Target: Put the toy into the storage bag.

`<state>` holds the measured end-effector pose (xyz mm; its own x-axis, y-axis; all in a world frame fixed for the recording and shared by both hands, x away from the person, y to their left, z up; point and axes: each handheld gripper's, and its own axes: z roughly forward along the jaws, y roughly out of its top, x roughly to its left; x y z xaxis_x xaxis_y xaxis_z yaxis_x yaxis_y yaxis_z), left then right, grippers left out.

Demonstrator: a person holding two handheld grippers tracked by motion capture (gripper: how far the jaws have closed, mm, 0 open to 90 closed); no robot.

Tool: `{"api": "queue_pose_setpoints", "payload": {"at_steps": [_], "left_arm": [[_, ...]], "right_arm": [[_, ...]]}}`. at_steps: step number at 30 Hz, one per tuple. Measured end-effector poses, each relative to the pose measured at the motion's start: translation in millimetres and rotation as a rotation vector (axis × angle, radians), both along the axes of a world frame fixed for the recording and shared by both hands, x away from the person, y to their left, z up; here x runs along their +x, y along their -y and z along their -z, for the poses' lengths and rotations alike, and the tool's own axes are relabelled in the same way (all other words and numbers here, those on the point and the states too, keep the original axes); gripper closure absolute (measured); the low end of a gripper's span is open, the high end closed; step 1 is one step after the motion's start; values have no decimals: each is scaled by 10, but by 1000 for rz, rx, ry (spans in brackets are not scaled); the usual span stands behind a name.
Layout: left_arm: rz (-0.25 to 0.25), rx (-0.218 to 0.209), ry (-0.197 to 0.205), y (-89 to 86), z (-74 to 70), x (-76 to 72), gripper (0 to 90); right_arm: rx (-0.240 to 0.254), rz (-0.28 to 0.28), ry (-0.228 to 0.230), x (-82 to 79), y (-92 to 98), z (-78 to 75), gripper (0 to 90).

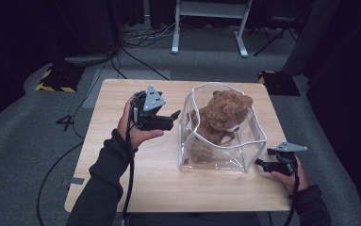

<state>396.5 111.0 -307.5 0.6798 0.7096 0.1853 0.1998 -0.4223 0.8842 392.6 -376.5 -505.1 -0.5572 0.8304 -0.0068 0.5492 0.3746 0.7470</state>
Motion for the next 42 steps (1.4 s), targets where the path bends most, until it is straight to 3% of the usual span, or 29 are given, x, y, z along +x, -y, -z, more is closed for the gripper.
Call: {"api": "queue_pose_setpoints", "payload": {"at_steps": [27, 42], "left_arm": [[-71, 77, -60, -287, 351, 2, 187], [-79, 110, -95, -365, 582, -10, 175]], "right_arm": [[0, 0, 0, 0, 0, 0, 227], [-1, 0, 0, 0, 0, 0, 227]]}}
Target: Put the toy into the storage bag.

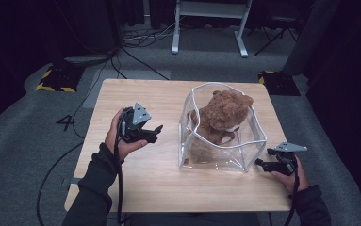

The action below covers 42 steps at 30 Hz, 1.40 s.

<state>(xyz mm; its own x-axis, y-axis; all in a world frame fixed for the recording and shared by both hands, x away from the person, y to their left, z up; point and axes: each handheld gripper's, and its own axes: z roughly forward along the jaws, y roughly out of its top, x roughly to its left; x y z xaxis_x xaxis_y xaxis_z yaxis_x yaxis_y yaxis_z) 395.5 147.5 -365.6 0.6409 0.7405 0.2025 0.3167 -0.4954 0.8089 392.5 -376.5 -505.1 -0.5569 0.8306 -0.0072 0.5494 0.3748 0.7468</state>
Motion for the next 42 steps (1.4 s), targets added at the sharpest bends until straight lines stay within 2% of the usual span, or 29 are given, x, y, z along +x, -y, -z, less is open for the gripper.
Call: {"api": "queue_pose_setpoints", "payload": {"at_steps": [12, 19, 21, 29, 42], "left_arm": [[1, 42, -42, -80, 248, -23, 174], [-17, 74, -73, -104, 401, -26, 174], [-18, 68, -87, -106, 450, -26, 175], [-30, 93, -125, -164, 603, -23, 175], [-57, 106, -181, -292, 840, -67, 175]], "right_arm": [[0, 0, 0, 0, 0, 0, 227], [0, 0, 0, 0, 0, 0, 227], [0, 0, 0, 0, 0, 0, 227], [0, 0, 0, 0, 0, 0, 226], [0, 0, 0, 0, 0, 0, 227]]}}
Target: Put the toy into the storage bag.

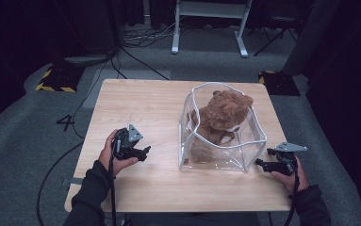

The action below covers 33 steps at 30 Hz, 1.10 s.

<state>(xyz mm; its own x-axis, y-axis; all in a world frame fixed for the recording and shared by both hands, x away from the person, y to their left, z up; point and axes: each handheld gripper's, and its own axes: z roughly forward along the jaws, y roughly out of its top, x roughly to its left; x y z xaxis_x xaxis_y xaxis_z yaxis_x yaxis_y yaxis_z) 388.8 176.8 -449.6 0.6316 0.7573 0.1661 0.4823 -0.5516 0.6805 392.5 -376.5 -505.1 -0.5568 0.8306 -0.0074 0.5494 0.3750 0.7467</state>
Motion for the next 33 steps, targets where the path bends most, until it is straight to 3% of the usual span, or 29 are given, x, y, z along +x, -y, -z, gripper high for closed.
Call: {"api": "queue_pose_setpoints", "payload": {"at_steps": [7, 11, 14, 16, 21, 24, 33], "left_arm": [[-17, 4, -23, -94, 122, -35, 175], [-25, -20, -75, -147, 161, -35, 175], [-23, -34, -77, -163, 166, -52, 175], [-28, -12, -60, -169, 183, -73, 175], [-29, -8, -88, -197, 265, -94, 175], [-39, -6, -74, -218, 278, -125, 176], [-32, 3, -87, -213, 413, -228, 175]], "right_arm": [[0, 0, 0, 0, 0, 0, 227], [0, 0, 0, 0, 0, 0, 227], [0, 0, 0, 0, 0, 0, 227], [0, 0, 0, 0, 0, 0, 227], [0, 0, 0, -1, 0, 0, 227], [0, 0, 0, -1, 0, 0, 226], [0, 0, 0, -1, 0, 0, 227]]}}
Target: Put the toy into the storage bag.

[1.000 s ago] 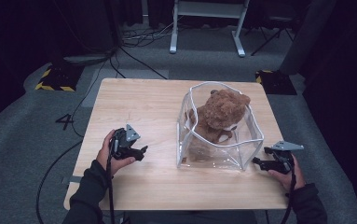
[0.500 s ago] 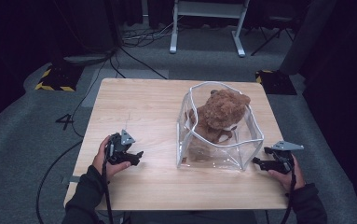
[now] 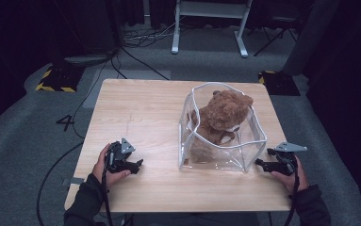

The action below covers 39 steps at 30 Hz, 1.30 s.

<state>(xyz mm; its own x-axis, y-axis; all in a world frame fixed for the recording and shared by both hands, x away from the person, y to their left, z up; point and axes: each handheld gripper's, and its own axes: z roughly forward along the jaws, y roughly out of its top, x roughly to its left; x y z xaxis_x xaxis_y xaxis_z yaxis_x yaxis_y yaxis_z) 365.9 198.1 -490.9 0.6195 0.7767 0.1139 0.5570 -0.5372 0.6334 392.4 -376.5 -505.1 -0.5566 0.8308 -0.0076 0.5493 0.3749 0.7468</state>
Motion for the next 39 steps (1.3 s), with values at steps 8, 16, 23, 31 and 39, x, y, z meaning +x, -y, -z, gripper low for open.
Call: {"api": "queue_pose_setpoints", "payload": {"at_steps": [8, 16, 23, 31, 39], "left_arm": [[-25, -45, 1, -34, 78, -96, 174], [-55, -127, -7, -125, 141, -174, 170], [-67, -150, -29, -152, 148, -181, 165], [-70, -148, -28, -151, 148, -183, 165], [-71, -150, -28, -150, 148, -184, 165]], "right_arm": [[0, 0, 0, 0, 0, 0, 226], [0, 0, 0, -2, 0, 0, 227], [-2, 1, -1, -2, 1, 0, 227], [-4, 1, 1, -3, 0, 0, 227], [-3, 2, -1, -5, -1, 0, 226]]}}
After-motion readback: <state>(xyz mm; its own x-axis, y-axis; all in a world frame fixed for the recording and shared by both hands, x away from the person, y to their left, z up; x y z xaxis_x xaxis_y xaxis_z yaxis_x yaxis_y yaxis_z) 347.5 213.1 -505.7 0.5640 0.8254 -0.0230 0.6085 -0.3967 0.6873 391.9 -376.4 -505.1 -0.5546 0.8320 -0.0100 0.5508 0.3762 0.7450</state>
